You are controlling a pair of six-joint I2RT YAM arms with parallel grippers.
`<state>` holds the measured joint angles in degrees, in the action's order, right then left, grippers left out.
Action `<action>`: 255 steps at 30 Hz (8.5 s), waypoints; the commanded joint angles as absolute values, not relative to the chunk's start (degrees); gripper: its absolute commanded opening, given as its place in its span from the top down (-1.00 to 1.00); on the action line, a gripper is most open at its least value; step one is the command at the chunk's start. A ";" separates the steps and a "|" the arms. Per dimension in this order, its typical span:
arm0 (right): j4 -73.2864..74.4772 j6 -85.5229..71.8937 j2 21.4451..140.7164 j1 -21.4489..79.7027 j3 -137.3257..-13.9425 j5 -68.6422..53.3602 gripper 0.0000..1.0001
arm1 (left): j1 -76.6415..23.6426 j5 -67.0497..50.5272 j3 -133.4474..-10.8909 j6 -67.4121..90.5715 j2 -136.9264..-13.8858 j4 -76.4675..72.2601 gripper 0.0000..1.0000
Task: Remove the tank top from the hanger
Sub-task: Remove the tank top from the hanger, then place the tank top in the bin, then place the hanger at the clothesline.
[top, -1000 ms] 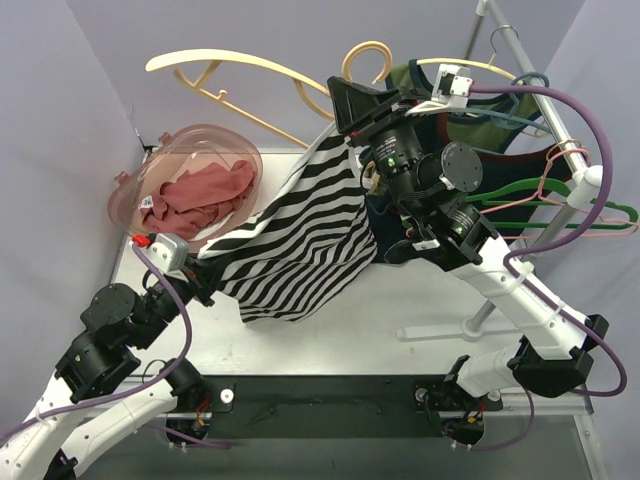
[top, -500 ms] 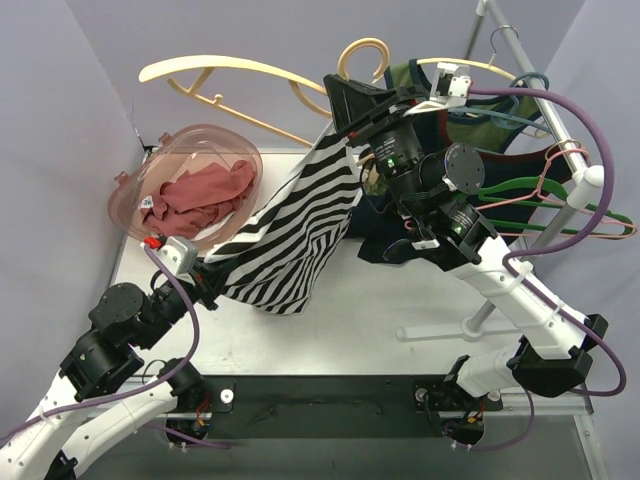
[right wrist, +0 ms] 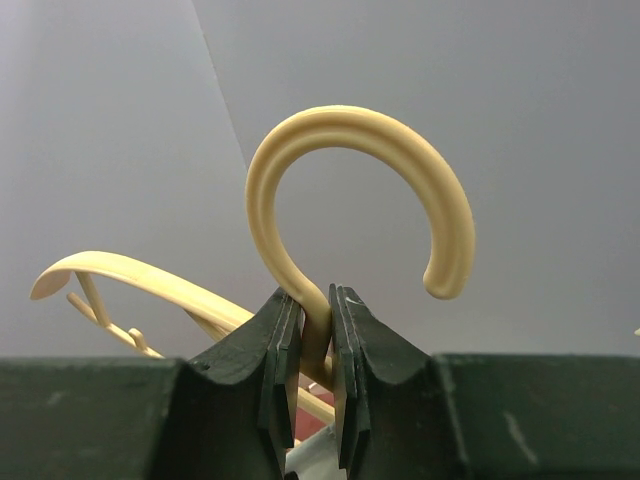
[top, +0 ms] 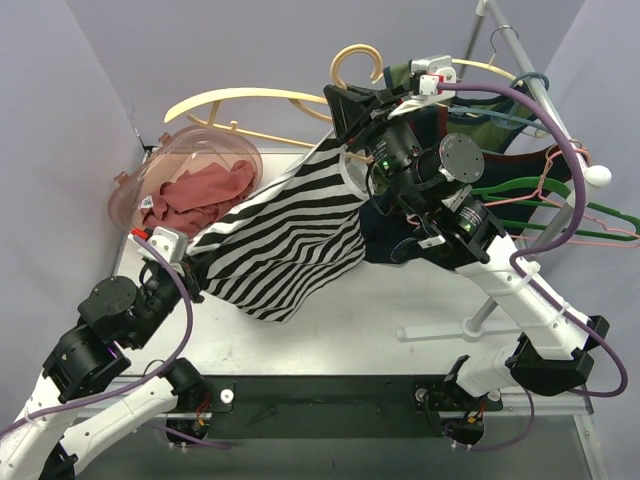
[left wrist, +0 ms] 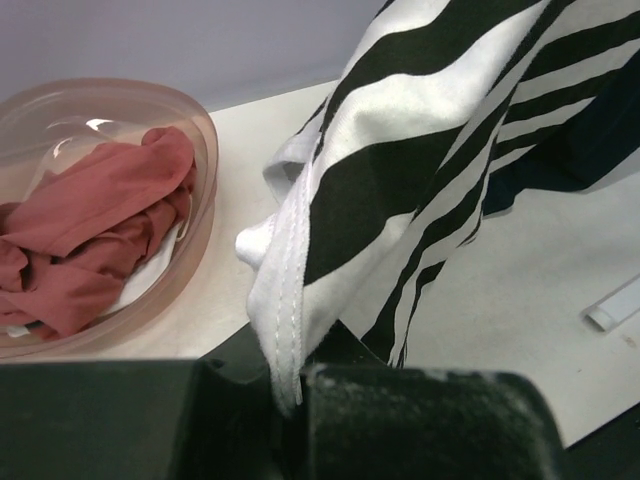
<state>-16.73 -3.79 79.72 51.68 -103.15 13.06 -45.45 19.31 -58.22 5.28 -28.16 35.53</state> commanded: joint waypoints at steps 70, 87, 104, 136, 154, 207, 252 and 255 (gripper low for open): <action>-12.76 -26.46 37.53 44.74 -61.43 -41.48 1.00 | -16.36 24.70 -96.94 1.67 -69.86 12.75 1.00; -13.63 -27.95 39.37 44.65 -62.67 -43.42 1.00 | -0.35 18.65 -117.34 1.48 -90.69 10.02 1.00; -15.37 -28.74 41.13 44.82 -60.56 -40.43 1.00 | 4.22 -9.13 -82.27 20.65 -98.17 -0.53 0.67; 5.87 -17.85 51.40 45.09 -65.21 -24.79 1.00 | 2.99 -45.64 -70.79 26.85 -62.34 8.29 -0.86; 6.86 -9.05 67.05 45.79 -77.33 -8.53 1.00 | -4.21 -67.42 -51.14 26.74 -46.84 -0.38 -0.79; 27.16 -6.50 44.91 49.57 -58.71 -23.64 -0.88 | -23.82 -33.47 -81.39 -1.84 -58.54 29.53 1.00; 24.87 -7.21 46.41 54.93 -52.29 -27.07 -0.86 | -23.91 -32.44 -101.25 -5.45 -60.81 39.30 1.00; 25.48 -6.95 46.58 55.02 -53.00 -27.07 -0.86 | -23.91 -30.77 -101.25 -7.38 -63.01 36.23 1.00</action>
<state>25.96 -7.40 46.11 54.48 -50.33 -25.47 -23.70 -34.15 -99.81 -4.82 -59.83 43.40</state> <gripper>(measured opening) 0.931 0.330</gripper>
